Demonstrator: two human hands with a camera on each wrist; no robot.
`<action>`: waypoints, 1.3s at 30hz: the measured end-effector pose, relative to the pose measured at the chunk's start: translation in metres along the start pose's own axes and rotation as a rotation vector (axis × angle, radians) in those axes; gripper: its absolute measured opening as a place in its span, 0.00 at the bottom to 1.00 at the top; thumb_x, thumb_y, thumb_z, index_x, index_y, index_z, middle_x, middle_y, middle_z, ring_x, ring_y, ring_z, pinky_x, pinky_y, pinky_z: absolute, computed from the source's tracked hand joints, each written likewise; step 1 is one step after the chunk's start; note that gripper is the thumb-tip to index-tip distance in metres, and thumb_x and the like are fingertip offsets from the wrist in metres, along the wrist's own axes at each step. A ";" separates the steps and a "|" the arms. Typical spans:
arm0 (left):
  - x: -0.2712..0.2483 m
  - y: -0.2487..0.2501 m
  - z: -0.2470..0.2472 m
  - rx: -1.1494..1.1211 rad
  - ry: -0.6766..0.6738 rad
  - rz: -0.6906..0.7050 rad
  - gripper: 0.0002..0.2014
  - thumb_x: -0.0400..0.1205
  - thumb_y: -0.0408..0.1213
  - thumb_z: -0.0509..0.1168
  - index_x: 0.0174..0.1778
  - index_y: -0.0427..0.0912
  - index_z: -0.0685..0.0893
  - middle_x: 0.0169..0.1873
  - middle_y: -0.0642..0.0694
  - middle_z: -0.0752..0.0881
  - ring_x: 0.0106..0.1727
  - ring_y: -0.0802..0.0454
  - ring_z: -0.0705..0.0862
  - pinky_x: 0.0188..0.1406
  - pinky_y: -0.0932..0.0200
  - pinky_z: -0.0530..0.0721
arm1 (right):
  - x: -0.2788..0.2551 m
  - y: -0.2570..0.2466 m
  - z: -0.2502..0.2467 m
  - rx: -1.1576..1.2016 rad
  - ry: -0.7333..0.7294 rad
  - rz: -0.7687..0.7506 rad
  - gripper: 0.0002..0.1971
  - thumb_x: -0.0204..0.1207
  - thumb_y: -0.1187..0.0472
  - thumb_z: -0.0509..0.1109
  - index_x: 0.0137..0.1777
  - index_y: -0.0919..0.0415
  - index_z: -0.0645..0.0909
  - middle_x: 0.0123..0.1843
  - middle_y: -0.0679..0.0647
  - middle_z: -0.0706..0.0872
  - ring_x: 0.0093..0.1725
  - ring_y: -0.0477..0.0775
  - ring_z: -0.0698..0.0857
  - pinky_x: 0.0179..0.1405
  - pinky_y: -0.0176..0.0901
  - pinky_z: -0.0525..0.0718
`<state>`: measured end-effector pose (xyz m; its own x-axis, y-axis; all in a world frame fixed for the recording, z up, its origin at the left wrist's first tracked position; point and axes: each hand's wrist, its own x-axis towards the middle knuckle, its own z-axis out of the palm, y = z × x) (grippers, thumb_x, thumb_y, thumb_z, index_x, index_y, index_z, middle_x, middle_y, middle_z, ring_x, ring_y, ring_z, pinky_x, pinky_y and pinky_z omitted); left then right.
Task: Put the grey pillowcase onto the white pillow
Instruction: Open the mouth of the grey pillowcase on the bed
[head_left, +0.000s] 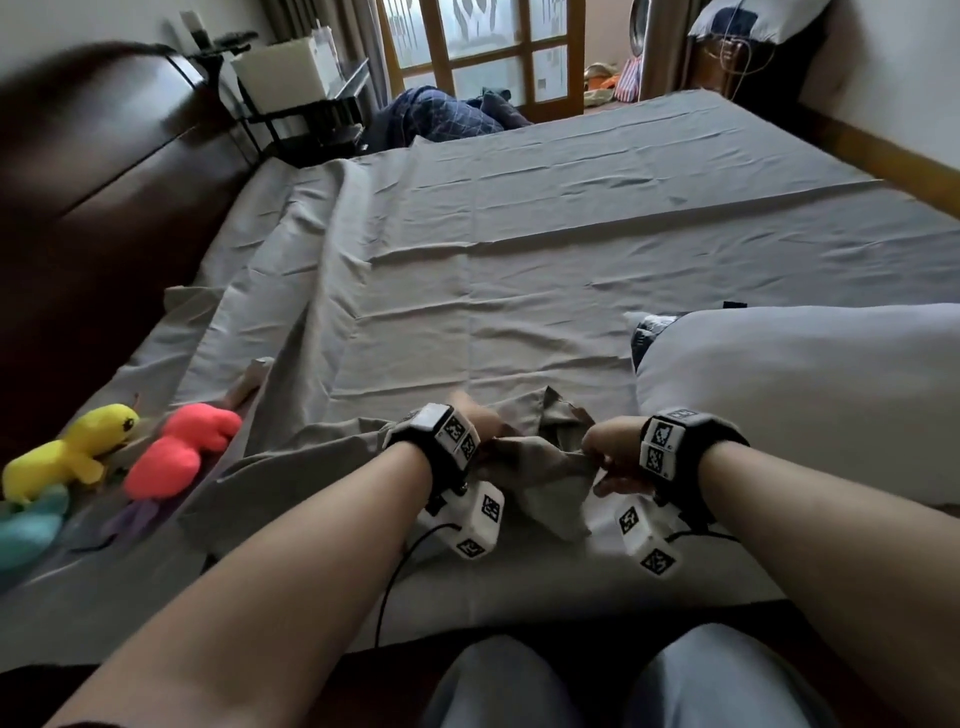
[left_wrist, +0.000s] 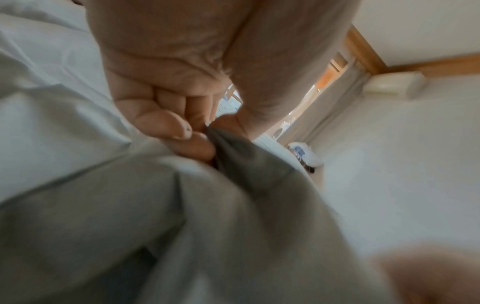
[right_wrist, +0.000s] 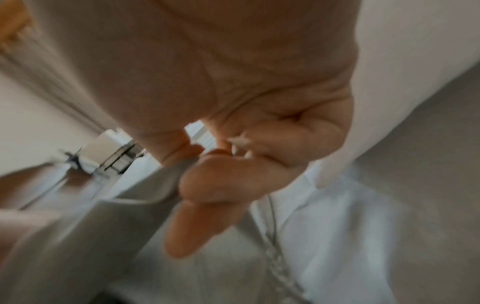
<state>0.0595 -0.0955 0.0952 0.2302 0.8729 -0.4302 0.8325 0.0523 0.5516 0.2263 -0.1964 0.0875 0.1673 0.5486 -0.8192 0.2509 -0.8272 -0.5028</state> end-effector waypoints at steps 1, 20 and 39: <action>0.004 0.002 -0.003 -0.081 0.060 0.040 0.00 0.76 0.30 0.69 0.40 0.39 0.85 0.31 0.47 0.82 0.36 0.49 0.81 0.35 0.62 0.80 | -0.001 0.001 0.002 -0.053 -0.033 0.018 0.12 0.74 0.64 0.57 0.29 0.63 0.70 0.21 0.59 0.77 0.14 0.51 0.70 0.17 0.29 0.62; -0.014 -0.038 -0.044 0.187 -0.055 0.190 0.11 0.67 0.37 0.78 0.40 0.48 0.83 0.32 0.52 0.83 0.30 0.57 0.78 0.28 0.67 0.76 | 0.044 -0.072 0.064 0.883 -0.131 -0.229 0.11 0.80 0.59 0.67 0.37 0.59 0.74 0.24 0.49 0.77 0.12 0.40 0.75 0.10 0.27 0.69; -0.047 0.043 -0.101 -0.266 0.224 0.392 0.14 0.73 0.27 0.61 0.21 0.42 0.74 0.10 0.55 0.71 0.13 0.59 0.69 0.14 0.69 0.65 | -0.066 -0.187 -0.016 0.960 0.190 -0.967 0.03 0.66 0.59 0.80 0.35 0.56 0.88 0.37 0.52 0.88 0.34 0.46 0.85 0.33 0.33 0.80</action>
<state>0.0332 -0.0849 0.2111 0.3612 0.9325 -0.0070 0.5419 -0.2038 0.8154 0.1840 -0.0758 0.2396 0.4508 0.8922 -0.0260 -0.3975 0.1746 -0.9008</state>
